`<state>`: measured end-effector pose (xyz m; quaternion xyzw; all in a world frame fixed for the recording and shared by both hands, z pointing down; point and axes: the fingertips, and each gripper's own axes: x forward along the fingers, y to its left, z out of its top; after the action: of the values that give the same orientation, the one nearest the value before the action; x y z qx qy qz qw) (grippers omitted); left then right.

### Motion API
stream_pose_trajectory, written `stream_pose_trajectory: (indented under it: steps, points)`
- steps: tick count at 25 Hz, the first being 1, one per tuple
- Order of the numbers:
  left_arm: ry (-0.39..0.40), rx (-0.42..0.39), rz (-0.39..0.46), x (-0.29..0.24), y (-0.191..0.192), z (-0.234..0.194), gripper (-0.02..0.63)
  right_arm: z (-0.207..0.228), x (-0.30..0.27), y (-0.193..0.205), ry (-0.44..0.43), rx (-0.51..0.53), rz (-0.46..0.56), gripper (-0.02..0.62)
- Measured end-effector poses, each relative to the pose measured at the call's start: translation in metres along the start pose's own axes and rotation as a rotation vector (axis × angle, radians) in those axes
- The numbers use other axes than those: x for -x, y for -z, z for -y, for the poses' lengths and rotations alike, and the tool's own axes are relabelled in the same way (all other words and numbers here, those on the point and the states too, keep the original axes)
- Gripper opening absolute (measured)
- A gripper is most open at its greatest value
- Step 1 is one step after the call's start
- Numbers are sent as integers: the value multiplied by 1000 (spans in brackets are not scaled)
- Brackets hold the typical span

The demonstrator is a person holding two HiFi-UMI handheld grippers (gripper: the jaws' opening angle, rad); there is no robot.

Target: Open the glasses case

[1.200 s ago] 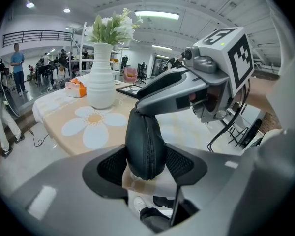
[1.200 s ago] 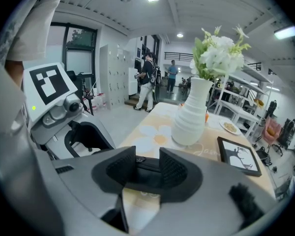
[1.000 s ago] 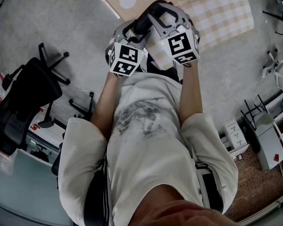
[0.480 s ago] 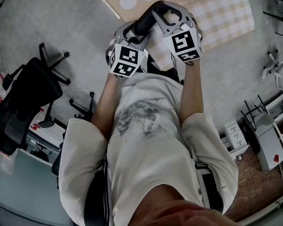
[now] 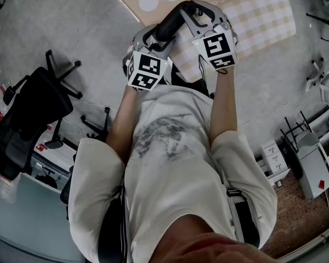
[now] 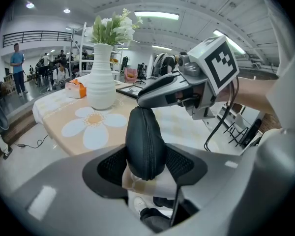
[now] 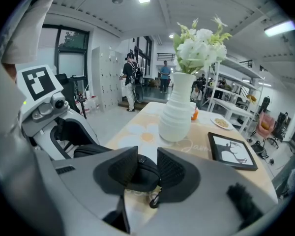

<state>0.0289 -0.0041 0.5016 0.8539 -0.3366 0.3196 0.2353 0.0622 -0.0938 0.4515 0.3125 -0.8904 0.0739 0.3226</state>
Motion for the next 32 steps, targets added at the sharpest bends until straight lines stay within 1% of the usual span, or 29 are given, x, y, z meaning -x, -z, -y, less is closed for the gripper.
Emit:
stream_pose_trajectory:
  steps: [4, 7, 9, 17, 20, 23, 28, 32]
  points:
    - [-2, 5, 2, 6, 8, -1, 256, -7, -2, 0, 0, -4, 0, 135]
    - [0, 2, 0, -7, -11, 2, 256, 18, 3, 2, 2, -17, 3, 135]
    - [0, 2, -1, -9, -14, 2, 256, 23, 3, 3, 1, -25, 5, 135]
    - [-5, 12, 14, 20, 22, -5, 256, -15, -8, 0, 3, -35, 9, 128]
    - [-3, 17, 14, 13, 16, -3, 256, -4, -7, 3, -2, -55, 15, 127]
    - [-2, 23, 16, 13, 15, -3, 256, -1, -7, 4, -4, -76, 24, 127]
    - [-2, 25, 25, 31, 34, -7, 256, -22, -13, 2, 2, -89, 25, 115]
    - [-2, 28, 29, 32, 34, -7, 256, -20, -14, 3, 3, -110, 28, 115]
